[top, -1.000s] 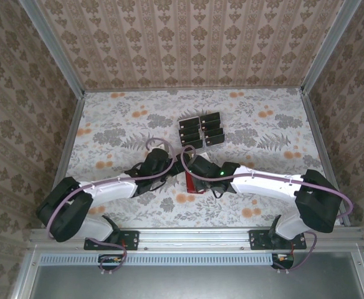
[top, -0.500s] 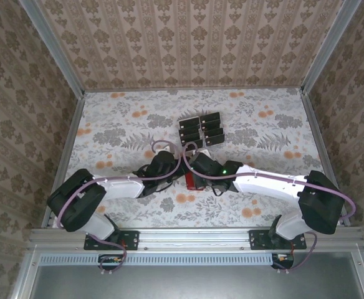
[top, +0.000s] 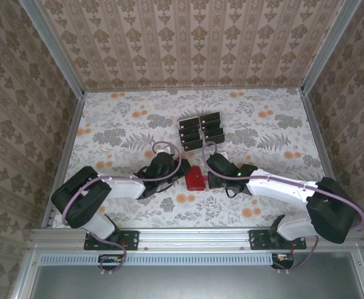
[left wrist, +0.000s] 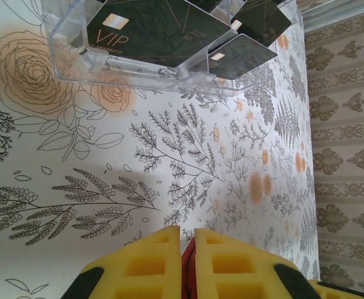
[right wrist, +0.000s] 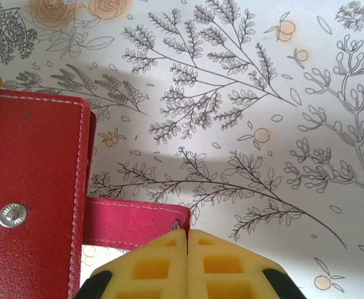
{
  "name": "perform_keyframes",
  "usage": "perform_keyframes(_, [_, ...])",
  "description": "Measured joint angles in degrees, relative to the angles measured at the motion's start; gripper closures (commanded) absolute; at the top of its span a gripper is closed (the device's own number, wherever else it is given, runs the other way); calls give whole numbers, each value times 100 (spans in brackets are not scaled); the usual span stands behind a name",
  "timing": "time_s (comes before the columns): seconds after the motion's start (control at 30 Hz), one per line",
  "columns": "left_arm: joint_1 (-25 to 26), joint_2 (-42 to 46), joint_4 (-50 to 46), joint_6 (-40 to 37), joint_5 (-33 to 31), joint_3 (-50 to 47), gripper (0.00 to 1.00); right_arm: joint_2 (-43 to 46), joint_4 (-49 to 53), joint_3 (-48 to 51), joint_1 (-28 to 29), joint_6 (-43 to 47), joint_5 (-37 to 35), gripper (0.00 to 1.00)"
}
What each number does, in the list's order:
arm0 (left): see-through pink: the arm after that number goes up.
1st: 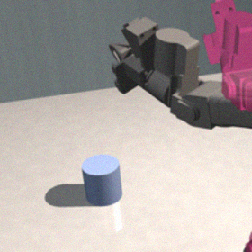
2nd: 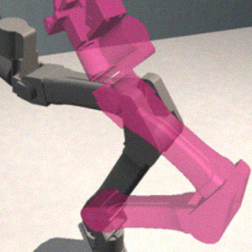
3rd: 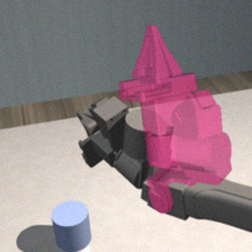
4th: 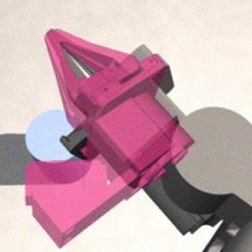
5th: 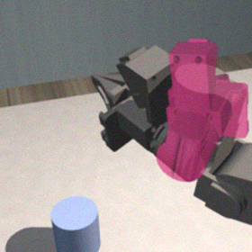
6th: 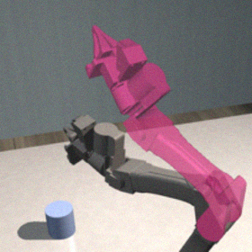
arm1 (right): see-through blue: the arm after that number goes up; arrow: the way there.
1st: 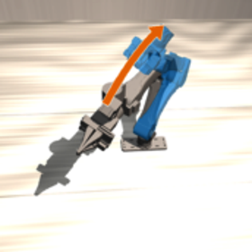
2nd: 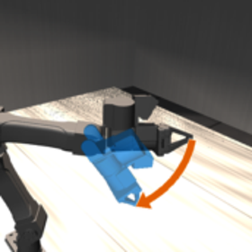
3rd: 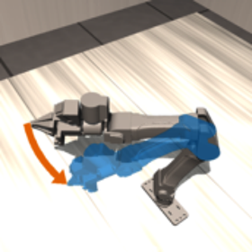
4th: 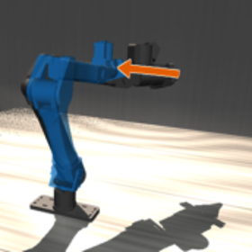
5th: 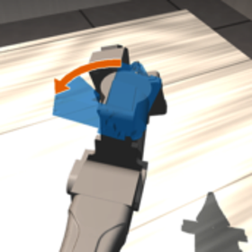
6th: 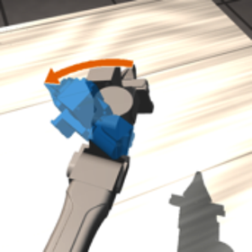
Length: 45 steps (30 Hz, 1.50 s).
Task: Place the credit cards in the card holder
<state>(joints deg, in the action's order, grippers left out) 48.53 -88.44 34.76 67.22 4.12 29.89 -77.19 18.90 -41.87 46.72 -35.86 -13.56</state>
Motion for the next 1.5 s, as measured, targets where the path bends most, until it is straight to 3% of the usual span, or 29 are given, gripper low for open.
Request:
perform_keyframes(0.03, [-7, -4, 2, -15, 24, 0, 99, 7, -17, 9, 0, -17, 35, 100])
perform_keyframes(0.13, [-63, -83, -2, -94, 98, 0, 63, 11, -133, 11, 0, -48, 162, 100])
perform_keyframes(0.2, [-114, -136, -59, -157, 153, 0, 45, 11, -210, 15, -4, -63, 254, 100])
perform_keyframes(0.3, [-256, -138, -258, -282, 236, 0, 35, 11, -278, 15, -9, -83, 424, 100])
perform_keyframes(0.4, [-511, -35, -608, -452, 302, 0, 32, 22, -328, 13, -9, -83, 597, 100])
perform_keyframes(0.67, [-758, 697, -1996, -1246, 398, 313, 29, 278, -337, -192, -9, -129, 1025, 100])
perform_keyframes(1.0, [-509, 723, -2424, -1565, 509, 516, 27, 431, -374, -494, 2, -192, 1237, 100])
perform_keyframes(1.5, [-426, 503, -2411, -1606, 505, 527, 53, 461, -378, -420, 2, -210, 1209, 100])
